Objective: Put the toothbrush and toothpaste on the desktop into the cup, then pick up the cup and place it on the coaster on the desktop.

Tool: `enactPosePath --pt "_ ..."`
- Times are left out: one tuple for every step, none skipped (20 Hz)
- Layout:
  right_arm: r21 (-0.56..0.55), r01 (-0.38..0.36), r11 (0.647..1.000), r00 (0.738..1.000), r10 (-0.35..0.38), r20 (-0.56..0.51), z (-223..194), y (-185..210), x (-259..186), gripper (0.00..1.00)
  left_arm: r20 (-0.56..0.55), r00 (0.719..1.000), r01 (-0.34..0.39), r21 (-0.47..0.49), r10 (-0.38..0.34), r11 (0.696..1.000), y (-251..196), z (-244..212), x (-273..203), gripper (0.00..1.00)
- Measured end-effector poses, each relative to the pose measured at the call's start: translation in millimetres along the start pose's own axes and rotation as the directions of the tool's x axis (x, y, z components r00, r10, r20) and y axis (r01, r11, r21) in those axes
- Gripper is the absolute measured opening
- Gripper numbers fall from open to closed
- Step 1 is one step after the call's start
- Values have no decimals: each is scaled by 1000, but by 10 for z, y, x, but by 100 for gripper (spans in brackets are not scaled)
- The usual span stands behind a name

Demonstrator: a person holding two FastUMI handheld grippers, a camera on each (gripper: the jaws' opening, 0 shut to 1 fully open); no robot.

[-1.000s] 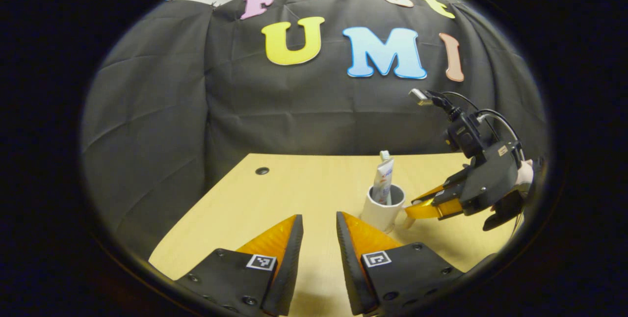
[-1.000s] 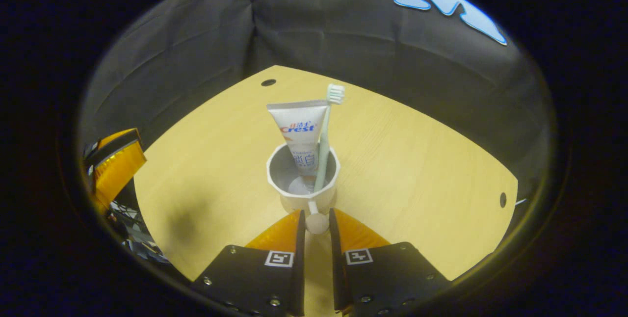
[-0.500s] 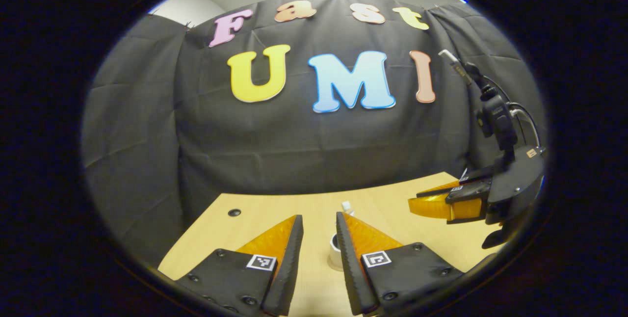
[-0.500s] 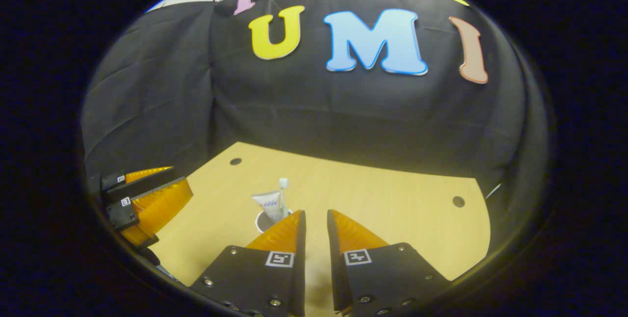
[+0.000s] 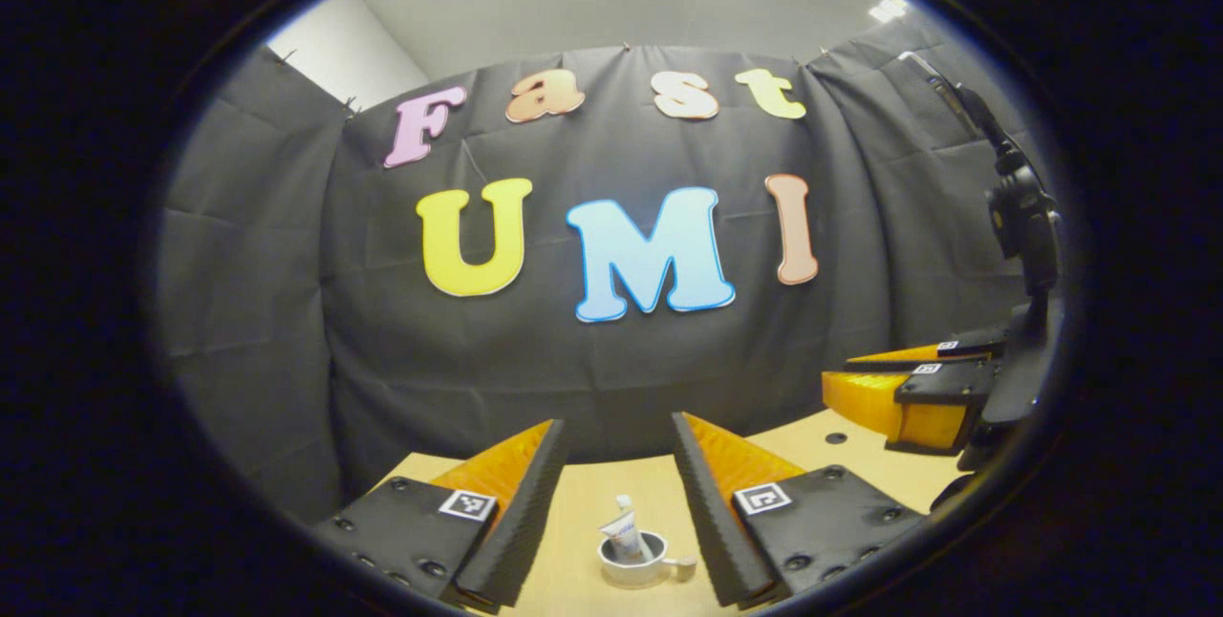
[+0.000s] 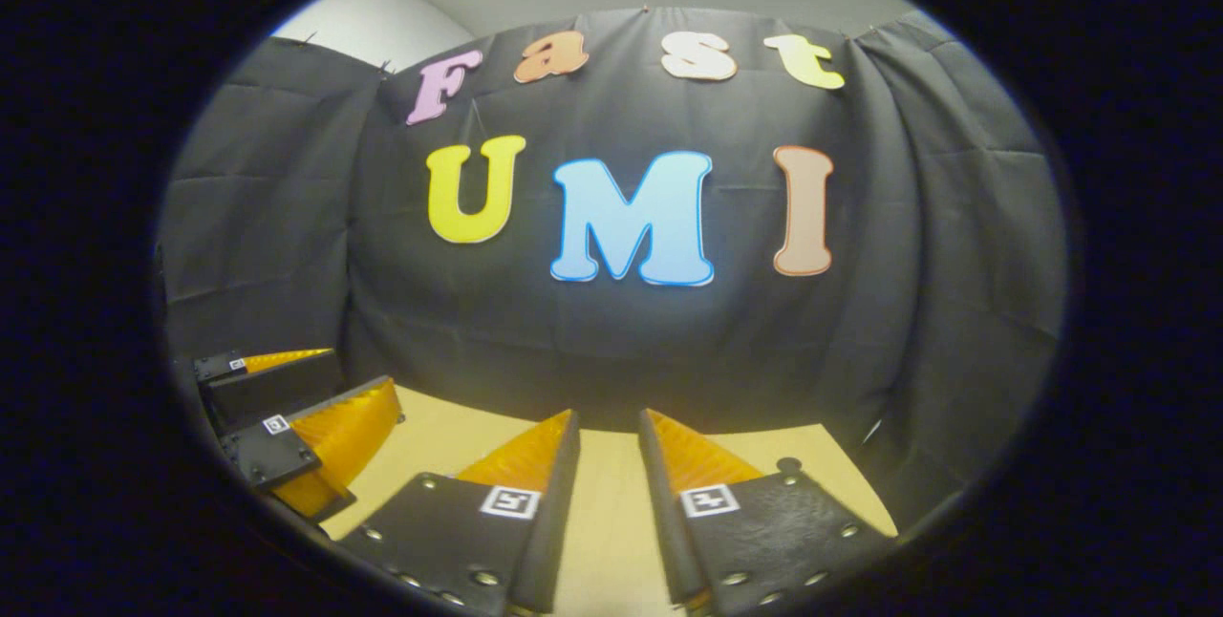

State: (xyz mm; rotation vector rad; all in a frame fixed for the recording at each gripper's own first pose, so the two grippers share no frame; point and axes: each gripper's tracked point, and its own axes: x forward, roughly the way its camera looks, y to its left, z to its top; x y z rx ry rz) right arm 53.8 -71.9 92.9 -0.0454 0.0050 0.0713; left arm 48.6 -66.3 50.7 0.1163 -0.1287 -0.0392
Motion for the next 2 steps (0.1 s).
enactPosePath --pt "-2 13 1000 1000 -13 5 -1 -46 20 52 5 1000 1 -5 -1 1000 -16 9 -15 85" --pt "-2 8 1000 1000 -8 17 21 -37 17 55 6 1000 -1 -6 1 1000 -32 29 -29 92"
